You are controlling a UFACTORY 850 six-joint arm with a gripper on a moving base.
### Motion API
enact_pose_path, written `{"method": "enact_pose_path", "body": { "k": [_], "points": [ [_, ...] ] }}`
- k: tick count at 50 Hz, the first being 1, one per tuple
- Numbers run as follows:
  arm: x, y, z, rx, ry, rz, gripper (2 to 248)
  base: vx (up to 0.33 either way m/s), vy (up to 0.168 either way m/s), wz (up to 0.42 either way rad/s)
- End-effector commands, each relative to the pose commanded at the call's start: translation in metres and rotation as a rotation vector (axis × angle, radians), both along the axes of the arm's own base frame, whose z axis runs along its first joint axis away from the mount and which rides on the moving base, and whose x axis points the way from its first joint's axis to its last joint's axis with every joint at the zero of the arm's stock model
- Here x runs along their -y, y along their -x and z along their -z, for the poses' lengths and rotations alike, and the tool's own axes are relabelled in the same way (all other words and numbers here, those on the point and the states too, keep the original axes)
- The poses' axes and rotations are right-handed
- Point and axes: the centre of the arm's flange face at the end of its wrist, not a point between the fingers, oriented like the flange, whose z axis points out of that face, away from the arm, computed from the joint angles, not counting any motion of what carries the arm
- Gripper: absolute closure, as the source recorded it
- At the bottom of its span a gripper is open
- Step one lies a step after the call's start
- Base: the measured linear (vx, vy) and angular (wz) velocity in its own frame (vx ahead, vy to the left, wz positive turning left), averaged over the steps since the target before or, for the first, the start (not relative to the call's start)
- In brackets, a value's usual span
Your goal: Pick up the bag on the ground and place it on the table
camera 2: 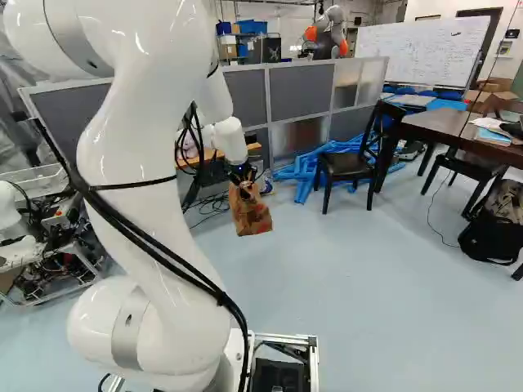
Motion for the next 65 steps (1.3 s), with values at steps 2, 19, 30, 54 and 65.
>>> {"method": "enact_pose_path", "body": {
  "k": [2, 19, 30, 54, 65],
  "points": [
    [0.0, 0.0, -0.002, -0.002, -0.002, 0.001, 227, 0.0, 0.0, 0.0],
    [-0.001, -0.002, -0.022, -0.023, -0.028, 0.015, 227, 0.0, 0.0, 0.0],
    [-0.003, -0.003, -0.035, -0.042, -0.048, 0.025, 227, 0.0, 0.0, 0.0],
    [-0.008, -0.001, -0.064, -0.095, -0.104, 0.042, 227, 0.0, 0.0, 0.0],
    [-0.01, 0.008, -0.078, -0.122, -0.131, 0.048, 227, 0.0, 0.0, 0.0]
  ]
}}
